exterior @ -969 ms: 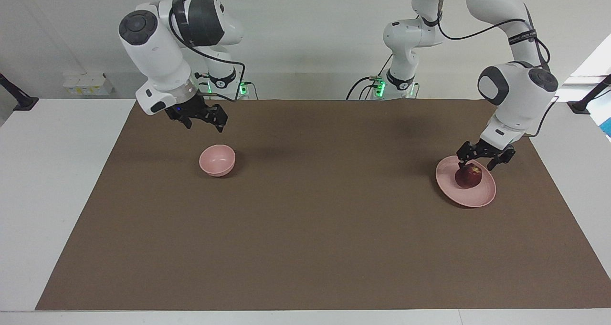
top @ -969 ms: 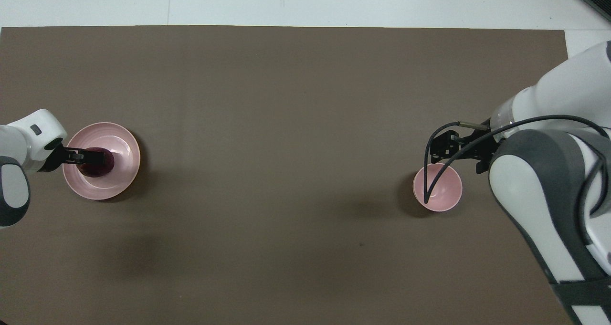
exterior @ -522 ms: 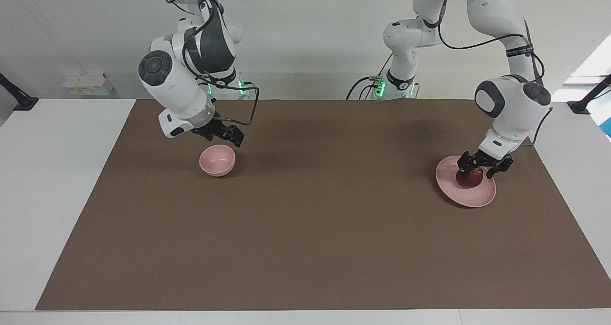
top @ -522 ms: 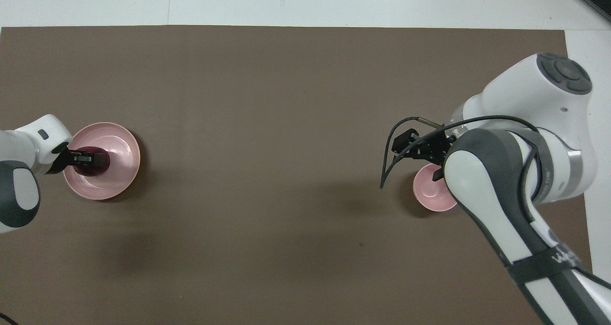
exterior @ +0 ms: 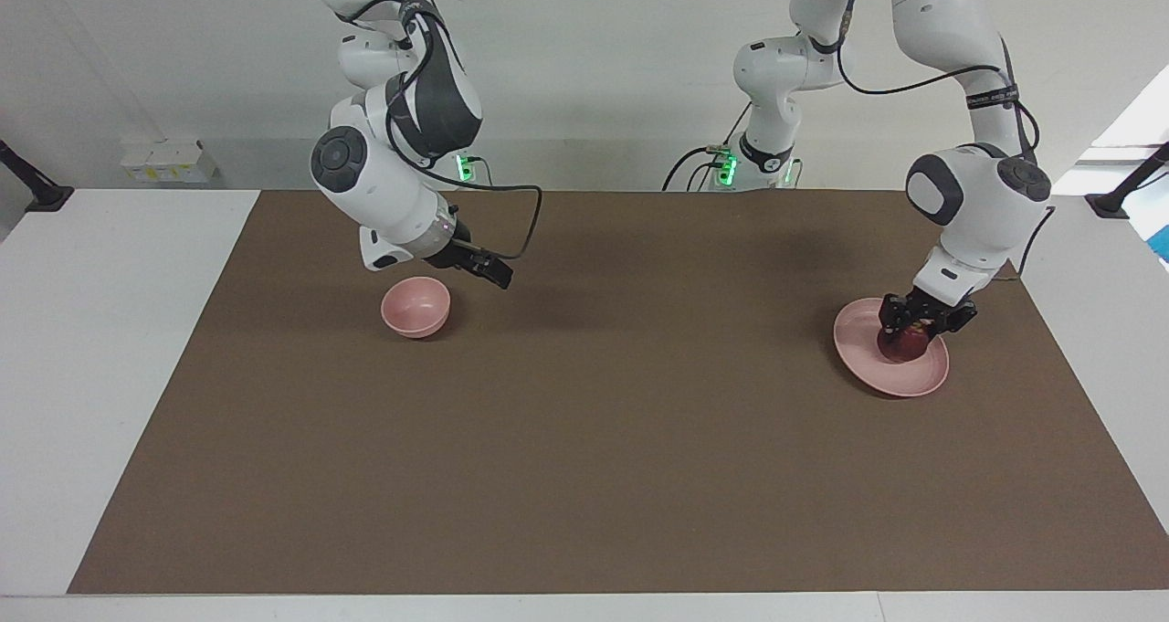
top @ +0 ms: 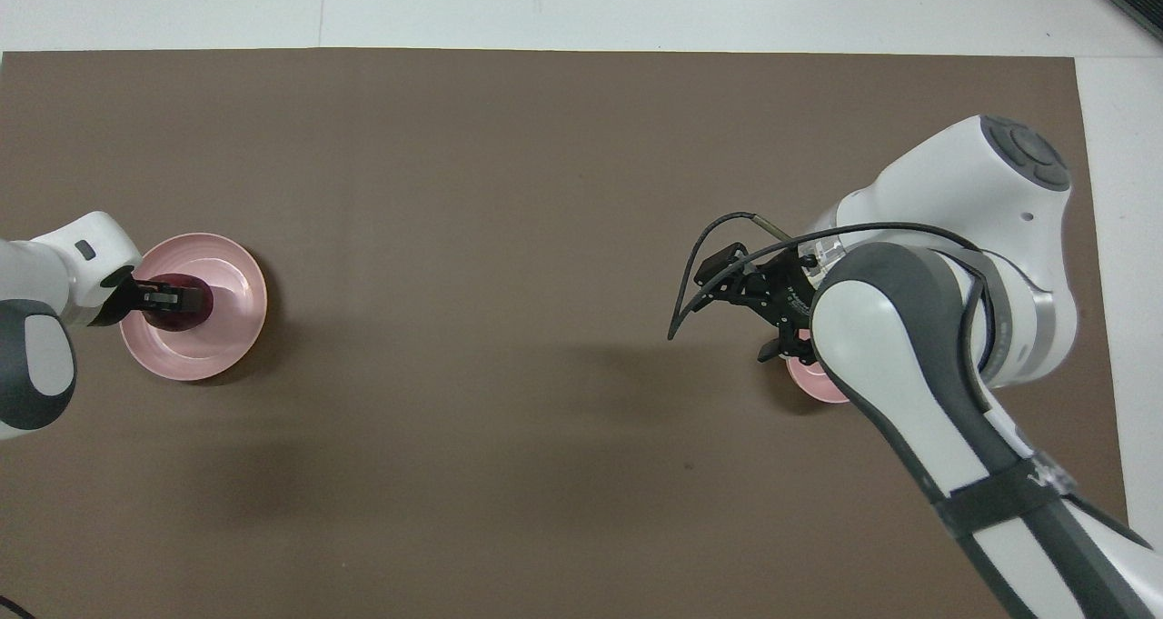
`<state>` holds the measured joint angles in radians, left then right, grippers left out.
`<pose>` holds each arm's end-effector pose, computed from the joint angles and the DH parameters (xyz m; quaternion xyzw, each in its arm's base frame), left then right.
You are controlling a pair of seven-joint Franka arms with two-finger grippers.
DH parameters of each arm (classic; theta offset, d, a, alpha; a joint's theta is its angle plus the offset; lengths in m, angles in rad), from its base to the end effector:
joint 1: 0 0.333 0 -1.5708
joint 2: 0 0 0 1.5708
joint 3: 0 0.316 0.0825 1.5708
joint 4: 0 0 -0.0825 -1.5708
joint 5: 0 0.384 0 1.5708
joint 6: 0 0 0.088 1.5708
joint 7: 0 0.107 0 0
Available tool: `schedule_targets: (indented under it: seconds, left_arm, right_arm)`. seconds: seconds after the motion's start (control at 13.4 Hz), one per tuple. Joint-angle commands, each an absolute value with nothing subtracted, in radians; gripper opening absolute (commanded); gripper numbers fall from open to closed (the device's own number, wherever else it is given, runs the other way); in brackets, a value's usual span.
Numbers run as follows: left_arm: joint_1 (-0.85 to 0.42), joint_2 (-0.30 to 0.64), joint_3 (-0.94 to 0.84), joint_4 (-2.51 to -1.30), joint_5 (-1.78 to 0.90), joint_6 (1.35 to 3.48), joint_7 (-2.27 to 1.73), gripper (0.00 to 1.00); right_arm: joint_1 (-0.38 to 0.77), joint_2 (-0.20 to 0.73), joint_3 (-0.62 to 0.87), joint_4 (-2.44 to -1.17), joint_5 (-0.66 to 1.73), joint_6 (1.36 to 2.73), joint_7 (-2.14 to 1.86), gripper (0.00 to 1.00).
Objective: Move apple from plate to bowl
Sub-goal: 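Lift the apple toward the right gripper while the right gripper approaches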
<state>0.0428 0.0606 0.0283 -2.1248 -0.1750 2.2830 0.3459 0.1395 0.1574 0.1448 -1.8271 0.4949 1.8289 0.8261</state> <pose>0.5599 0.0356 0.3918 0.9930 -0.0831 0.0617 0.0565 0.5565 0.1990 0.4447 -0.9072 0.3356 0.1917 0.1662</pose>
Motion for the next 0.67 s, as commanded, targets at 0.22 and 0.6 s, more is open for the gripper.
schedule_targets:
  seconds: [0.22,0.6]
  left_arm:
    - [-0.11,-0.031,0.037,-2.123,-0.576,2.194,0.357,0.0]
    - [-0.167,-0.051,-0.049,-2.146,-0.938,2.241,0.359,0.0]
  right_arm:
    - [0.192,0.175,0.144,-1.835,0.747,1.904,0.952,1.0]
    - [0.265,0.209,0.144,-1.833,0.91,2.023,1.047,1.0]
